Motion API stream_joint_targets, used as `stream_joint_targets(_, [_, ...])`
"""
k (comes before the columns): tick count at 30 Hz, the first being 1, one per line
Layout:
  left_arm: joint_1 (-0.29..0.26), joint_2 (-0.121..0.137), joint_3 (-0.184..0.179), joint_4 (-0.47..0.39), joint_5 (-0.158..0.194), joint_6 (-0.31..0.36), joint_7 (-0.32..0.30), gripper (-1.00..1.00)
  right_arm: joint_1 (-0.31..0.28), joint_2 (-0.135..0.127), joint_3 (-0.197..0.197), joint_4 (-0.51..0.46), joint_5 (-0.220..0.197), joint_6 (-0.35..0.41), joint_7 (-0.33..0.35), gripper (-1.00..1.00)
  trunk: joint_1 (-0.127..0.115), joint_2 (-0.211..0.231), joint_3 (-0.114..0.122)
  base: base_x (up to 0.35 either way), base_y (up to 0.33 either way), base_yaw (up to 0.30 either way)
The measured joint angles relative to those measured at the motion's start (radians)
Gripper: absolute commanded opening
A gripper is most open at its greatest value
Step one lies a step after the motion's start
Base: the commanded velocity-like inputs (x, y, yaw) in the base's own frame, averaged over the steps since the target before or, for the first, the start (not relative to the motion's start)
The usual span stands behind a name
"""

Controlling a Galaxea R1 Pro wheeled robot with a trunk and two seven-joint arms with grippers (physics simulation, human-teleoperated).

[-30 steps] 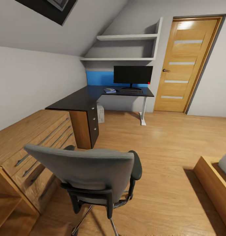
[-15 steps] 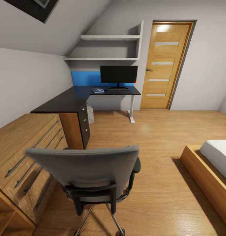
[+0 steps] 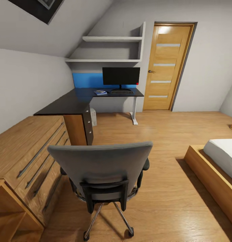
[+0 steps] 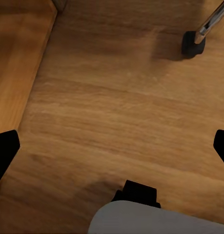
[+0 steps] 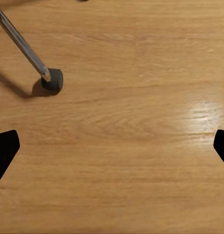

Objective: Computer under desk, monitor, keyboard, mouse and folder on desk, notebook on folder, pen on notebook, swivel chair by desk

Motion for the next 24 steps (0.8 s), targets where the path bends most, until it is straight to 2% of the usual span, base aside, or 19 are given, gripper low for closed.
stream_joint_targets(12, [0.000, 0.000, 0.000, 0.000, 0.000, -0.001, 0.000, 1.00, 0.000, 0.000, 0.000, 0.000, 0.000, -0.001, 0.000, 1.00, 0.000, 0.000, 0.000, -0.078, 0.194, -0.001])
stream_joint_targets(24, [0.000, -0.001, 0.000, 0.000, 0.000, 0.000, 0.000, 1.00, 0.000, -0.005, 0.003, 0.001, 0.001, 0.004, 0.003, 1.00, 0.000, 0.000, 0.000, -0.015, 0.032, 0.000])
